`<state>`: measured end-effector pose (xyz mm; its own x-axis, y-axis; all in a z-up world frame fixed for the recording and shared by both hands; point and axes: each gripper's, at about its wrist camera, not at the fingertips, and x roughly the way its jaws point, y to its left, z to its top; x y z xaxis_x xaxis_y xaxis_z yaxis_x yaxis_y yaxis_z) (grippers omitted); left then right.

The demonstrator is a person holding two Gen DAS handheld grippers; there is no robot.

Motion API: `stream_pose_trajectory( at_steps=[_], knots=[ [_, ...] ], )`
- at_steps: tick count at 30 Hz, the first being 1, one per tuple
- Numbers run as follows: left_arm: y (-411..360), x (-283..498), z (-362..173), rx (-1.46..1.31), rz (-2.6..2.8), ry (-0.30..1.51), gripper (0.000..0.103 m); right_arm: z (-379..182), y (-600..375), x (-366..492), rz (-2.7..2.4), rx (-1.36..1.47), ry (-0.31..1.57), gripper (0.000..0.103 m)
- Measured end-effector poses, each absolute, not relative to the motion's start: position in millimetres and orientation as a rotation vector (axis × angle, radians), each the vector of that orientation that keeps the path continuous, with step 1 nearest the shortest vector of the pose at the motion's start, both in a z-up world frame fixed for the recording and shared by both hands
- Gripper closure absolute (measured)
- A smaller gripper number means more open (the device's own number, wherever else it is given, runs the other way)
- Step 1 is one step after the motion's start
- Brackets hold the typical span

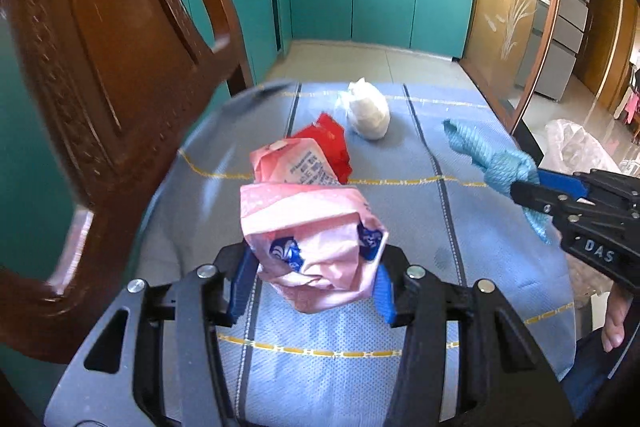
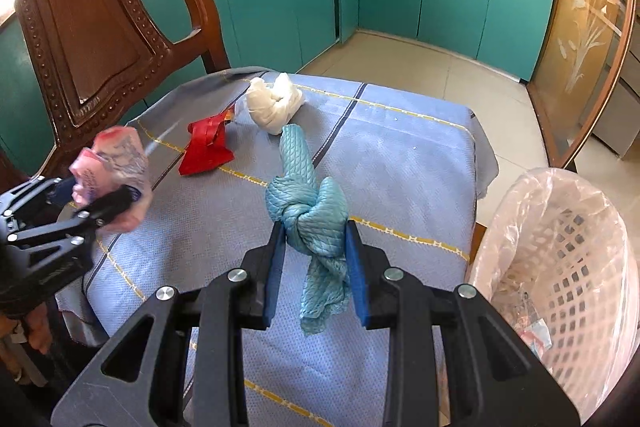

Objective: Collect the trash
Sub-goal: 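Drop the teal cloth into the basket with the right gripper while the left holds the packet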

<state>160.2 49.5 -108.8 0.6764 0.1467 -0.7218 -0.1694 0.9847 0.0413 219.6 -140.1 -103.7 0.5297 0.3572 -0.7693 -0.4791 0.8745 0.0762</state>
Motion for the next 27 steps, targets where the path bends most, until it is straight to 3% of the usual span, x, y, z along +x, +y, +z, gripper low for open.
stream_pose_trajectory(
  at_steps=[15,27],
  knots=[
    [27,136,-74,0.006,0.138,0.720,0.053,-75,-178,204,0.460,-0.048,0.776,0.073],
    [-50,158,-52,0.074,-0.052,0.655,0.053,-56,-307,196,0.180,0.211,0.683,0.073]
  ],
)
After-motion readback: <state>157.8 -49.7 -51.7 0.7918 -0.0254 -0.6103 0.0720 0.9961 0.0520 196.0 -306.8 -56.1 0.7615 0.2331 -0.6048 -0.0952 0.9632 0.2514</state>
